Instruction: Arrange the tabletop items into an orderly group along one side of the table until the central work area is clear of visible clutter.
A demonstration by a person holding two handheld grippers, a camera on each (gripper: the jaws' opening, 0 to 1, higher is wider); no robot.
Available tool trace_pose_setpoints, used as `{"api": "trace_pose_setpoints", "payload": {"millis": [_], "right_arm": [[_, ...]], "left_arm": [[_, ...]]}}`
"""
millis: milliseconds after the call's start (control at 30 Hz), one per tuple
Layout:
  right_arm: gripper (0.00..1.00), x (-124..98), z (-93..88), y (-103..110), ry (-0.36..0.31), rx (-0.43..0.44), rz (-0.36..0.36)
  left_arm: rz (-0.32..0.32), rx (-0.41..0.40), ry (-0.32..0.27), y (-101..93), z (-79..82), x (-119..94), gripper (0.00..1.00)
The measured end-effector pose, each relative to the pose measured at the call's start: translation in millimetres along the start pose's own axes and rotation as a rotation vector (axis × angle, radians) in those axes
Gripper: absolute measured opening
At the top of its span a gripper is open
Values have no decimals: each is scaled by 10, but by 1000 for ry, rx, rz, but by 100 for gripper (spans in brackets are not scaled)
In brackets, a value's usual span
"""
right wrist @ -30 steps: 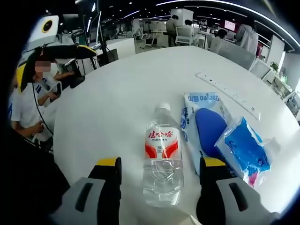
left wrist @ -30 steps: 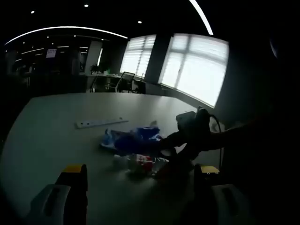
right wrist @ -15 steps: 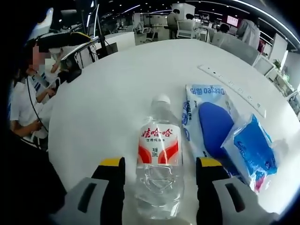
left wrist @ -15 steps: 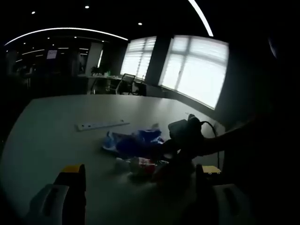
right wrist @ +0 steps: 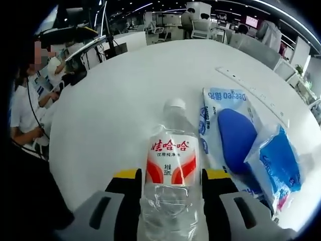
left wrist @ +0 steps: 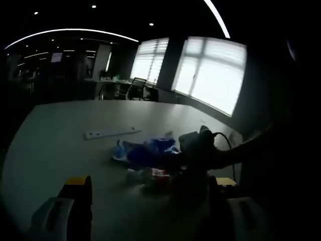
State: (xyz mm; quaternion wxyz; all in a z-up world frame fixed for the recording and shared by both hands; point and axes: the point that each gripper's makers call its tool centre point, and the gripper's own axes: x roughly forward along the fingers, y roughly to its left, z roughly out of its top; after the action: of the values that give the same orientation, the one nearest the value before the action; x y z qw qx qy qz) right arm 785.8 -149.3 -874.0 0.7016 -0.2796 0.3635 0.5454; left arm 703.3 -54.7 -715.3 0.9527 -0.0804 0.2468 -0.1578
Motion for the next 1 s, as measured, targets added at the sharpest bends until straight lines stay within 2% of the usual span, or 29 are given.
{"api": "trace_pose_setpoints", "payload": {"millis": [300, 533, 767, 833, 1000], "right_arm": [[44, 79, -78, -12, 28, -41, -15], [43, 53, -55, -6, 20, -29, -5], [39, 40, -36, 5, -11, -65, -10], [38, 26, 2, 23, -33, -33, 5], [36, 42, 11, 11, -44, -18, 12]], "left_arm": [[13, -7, 8, 31, -28, -9, 94], [9, -6, 13, 26, -34, -2, 94], [7, -6, 18, 27, -42, 8, 94], [8, -8, 16, 33, -39, 9, 94], [5, -5, 21, 23, -46, 25, 93]]}}
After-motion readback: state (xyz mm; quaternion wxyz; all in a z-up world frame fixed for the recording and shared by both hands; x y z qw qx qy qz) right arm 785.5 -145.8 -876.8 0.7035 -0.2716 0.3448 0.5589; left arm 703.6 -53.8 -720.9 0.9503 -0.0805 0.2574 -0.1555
